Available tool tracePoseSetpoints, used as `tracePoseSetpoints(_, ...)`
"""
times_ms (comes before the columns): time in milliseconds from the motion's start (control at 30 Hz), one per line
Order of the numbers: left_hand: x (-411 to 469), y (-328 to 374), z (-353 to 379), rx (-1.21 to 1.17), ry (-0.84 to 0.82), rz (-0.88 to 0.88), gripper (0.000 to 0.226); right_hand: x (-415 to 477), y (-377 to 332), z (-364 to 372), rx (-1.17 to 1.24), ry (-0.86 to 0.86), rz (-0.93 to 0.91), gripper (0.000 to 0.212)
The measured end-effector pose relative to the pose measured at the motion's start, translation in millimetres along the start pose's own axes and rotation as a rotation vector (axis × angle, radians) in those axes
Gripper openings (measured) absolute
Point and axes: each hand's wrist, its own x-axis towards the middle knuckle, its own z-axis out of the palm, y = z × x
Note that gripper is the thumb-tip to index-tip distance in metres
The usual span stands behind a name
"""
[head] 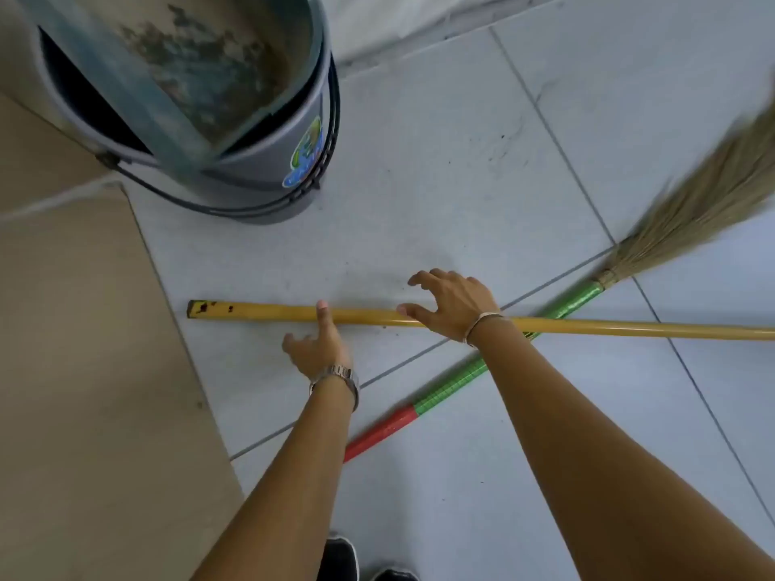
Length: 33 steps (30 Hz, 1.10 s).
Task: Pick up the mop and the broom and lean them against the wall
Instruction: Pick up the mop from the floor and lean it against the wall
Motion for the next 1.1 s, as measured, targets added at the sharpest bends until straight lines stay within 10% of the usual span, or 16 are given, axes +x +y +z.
tracePoseSetpoints(133, 14.9, -1.5, 5.1, -0.287, -0.296, -0.166, 0.035, 12.0, -7.1, 8.2, -0.012, -0.289, 0.069, 0.059)
tracePoseSetpoints(233, 15.5, 1.0, 2.1, -0.388, -0.414, -0.192, 0.046, 15.4, -10.2, 10.8, -0.017, -0.387, 0.077, 0.048)
tracePoseSetpoints(567, -81.6, 34.8, -38.4, -0.671, -0.306, -0.195, 0.047, -31.3, -39.4, -81.2, 0.012, -0.473, 0.038, 0.031)
tracePoseSetpoints(1100, -410.2, 339.3, -93.7, -0.643, -0.68, 0.513, 0.05, -197.6, -88.4, -516.1, 0.397, -0.003, 0.059, 0.026)
